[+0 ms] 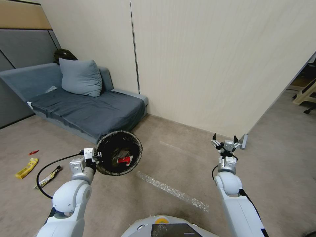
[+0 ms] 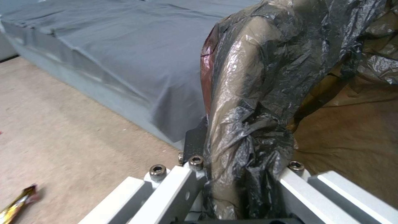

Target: Pick up the trash bin, then pick up the garbage from the floor and place it into the trash bin.

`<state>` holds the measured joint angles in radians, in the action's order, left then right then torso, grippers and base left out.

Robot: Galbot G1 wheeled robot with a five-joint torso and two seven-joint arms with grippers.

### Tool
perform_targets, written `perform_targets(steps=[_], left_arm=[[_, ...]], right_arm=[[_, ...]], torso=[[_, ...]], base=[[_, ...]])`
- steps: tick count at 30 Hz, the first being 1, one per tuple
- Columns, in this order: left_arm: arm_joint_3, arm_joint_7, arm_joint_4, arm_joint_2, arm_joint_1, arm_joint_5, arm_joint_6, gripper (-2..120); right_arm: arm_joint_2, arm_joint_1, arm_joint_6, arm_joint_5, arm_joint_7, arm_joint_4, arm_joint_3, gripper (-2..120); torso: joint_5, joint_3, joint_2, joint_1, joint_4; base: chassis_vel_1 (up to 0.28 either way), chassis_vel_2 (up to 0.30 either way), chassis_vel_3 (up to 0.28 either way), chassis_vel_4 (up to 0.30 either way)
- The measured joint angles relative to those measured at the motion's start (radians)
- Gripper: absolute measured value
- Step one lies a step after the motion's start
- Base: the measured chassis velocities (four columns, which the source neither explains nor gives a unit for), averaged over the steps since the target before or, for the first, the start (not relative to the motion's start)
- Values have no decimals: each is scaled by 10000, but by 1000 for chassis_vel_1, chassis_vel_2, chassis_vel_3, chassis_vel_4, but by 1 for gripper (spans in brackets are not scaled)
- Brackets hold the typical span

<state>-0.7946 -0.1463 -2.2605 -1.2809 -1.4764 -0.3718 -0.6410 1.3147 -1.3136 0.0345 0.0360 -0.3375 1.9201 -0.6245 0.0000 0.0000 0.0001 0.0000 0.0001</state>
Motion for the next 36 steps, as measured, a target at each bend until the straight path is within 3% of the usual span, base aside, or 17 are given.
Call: perform_targets(steps=[36], left_arm=[[-299,-539,-597,432,-117,-814,-556,1]], right_arm=[[139,-329,119,-40,88,245,280,100]], torso=[[-1,0,0,0,-1]], base=[[14,17,14,13]])
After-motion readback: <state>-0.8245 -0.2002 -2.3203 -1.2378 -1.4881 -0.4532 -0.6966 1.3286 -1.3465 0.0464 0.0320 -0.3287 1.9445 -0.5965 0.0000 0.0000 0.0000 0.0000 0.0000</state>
